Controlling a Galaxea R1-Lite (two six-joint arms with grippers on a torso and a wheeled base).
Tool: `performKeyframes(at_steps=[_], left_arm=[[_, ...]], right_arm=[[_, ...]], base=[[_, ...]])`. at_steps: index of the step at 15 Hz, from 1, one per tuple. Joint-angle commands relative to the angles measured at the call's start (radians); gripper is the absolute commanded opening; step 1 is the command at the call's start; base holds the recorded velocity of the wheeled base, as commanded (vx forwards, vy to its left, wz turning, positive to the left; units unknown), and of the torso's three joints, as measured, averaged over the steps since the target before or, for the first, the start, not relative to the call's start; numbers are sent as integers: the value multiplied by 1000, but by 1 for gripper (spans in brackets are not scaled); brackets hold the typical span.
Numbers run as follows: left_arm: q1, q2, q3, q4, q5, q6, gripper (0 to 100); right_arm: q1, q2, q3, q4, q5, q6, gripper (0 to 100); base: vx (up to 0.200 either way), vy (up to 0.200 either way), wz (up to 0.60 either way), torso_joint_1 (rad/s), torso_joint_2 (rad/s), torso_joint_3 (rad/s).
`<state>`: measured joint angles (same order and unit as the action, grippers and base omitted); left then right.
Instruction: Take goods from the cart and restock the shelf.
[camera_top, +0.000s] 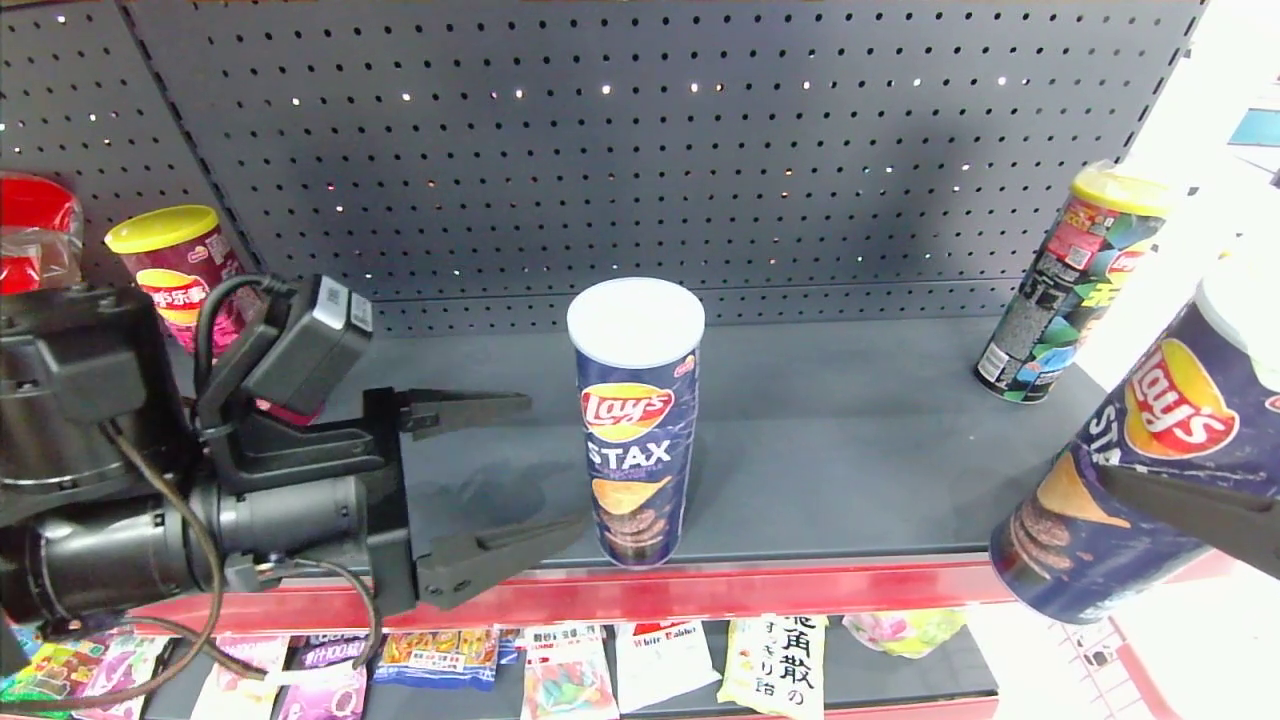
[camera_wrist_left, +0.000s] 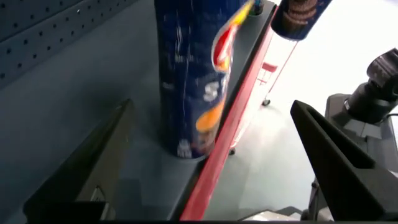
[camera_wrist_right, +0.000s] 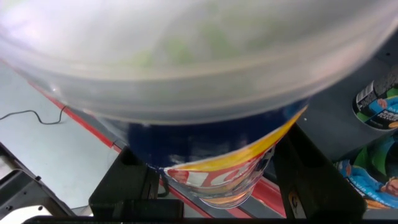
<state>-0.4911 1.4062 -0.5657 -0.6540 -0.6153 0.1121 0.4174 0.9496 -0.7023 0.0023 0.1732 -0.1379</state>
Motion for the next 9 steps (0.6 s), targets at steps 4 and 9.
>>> performKeyframes(at_steps=[4,9], left_arm=[[51,-219,179,7,89,1,100],[52,-306,271,7,290,1,100]], right_arm=[[67,97,-69,-5,-1,1,0],[135,198,-135,-7,-1,1,0]], base=[[0,0,0,0,0,0],[0,0,0,0,0,0]])
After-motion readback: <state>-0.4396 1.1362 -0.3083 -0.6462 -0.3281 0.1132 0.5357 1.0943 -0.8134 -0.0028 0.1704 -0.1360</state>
